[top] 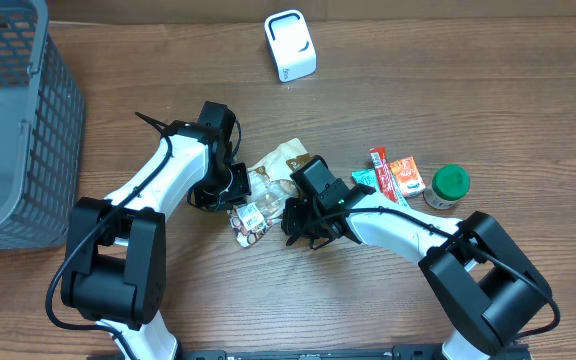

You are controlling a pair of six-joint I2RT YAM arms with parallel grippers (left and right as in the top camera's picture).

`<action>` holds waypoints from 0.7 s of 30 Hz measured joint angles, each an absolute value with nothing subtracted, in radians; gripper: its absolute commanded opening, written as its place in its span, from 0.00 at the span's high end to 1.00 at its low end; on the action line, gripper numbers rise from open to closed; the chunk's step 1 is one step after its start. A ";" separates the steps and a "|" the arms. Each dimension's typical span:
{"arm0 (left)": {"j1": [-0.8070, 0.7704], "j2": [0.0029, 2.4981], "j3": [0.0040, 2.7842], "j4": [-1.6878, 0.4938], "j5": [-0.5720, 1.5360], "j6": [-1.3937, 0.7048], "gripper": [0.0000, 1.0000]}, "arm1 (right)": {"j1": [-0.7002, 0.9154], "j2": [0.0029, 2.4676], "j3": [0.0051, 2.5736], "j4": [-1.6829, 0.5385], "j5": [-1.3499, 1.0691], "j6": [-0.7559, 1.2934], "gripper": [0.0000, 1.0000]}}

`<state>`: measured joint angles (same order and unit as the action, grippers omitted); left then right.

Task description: Scan the item barcode

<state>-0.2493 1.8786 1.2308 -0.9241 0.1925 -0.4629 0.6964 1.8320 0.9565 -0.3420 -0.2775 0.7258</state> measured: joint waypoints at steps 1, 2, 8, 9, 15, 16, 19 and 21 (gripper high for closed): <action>-0.249 1.879 1.231 -0.921 0.185 -0.466 0.75 | 0.696 1.832 0.957 -0.342 -0.278 0.726 0.85; -0.249 1.879 1.231 -0.919 0.179 -0.467 0.72 | 0.696 1.832 0.957 -0.342 -0.278 0.725 0.85; -0.249 1.879 1.271 -0.949 0.153 -0.472 0.61 | 0.690 1.832 1.020 -0.489 -0.285 0.648 0.84; -0.249 1.879 1.296 -0.962 0.151 -0.472 0.56 | 0.688 1.832 1.047 -0.519 -0.284 0.624 0.79; -0.249 1.876 1.494 -1.084 0.140 -0.473 0.43 | 0.682 1.821 1.205 -0.544 -0.272 0.463 0.53; -0.249 1.872 1.513 -1.110 0.137 -0.474 0.41 | 0.682 1.815 1.225 -0.539 -0.256 0.426 0.47; -0.249 1.868 1.519 -1.168 0.126 -0.482 0.39 | 0.681 1.801 1.242 -0.532 -0.215 0.329 0.40; -0.249 1.868 1.503 -1.184 0.113 -0.493 0.37 | 0.681 1.799 1.243 -0.532 -0.170 0.271 0.36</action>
<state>-0.2493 1.8683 1.5032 -1.1843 0.1135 -0.4931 0.6811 1.7992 1.2430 -0.5316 -0.1703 0.2707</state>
